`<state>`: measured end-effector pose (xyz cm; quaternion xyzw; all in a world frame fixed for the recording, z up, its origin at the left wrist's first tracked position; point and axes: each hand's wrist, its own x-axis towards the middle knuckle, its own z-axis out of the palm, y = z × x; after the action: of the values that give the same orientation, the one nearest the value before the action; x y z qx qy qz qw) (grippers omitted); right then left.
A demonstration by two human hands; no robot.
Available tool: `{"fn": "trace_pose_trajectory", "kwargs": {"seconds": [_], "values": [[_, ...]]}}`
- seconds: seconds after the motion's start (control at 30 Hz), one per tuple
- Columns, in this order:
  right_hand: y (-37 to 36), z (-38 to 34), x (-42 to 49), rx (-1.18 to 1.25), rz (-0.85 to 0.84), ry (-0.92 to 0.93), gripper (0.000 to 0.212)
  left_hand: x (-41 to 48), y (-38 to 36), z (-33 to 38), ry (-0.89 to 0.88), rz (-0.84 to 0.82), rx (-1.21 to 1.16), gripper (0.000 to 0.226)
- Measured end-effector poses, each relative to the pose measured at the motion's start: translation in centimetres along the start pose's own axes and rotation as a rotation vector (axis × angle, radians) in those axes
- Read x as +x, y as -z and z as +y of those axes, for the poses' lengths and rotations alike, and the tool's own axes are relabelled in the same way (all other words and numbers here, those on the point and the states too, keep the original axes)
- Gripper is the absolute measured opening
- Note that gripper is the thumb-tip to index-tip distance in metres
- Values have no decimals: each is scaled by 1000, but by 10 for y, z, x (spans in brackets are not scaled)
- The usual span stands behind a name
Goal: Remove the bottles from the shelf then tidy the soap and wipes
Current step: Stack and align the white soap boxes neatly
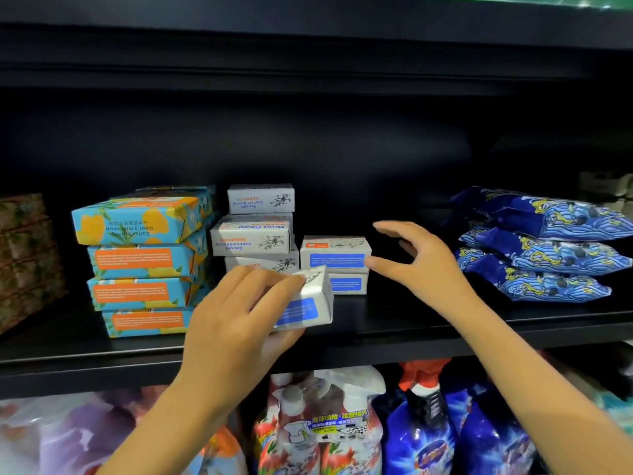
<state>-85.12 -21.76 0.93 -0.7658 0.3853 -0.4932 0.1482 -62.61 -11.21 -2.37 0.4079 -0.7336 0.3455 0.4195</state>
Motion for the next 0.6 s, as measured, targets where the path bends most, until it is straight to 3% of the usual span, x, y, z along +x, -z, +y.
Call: {"fn": "trace_pose_trajectory", "kwargs": {"seconds": [0.13,0.3,0.6], "values": [[26,4,-43,25,-103,-93,26,33,-14,5,-28,11,-39,34],[26,12,-68,-220,-328,-41,43,80,-36,12,-60,-20,-32,37],[26,18,-69,-217,-287,-100,44,98,-71,3,39,-266,113,51]]}}
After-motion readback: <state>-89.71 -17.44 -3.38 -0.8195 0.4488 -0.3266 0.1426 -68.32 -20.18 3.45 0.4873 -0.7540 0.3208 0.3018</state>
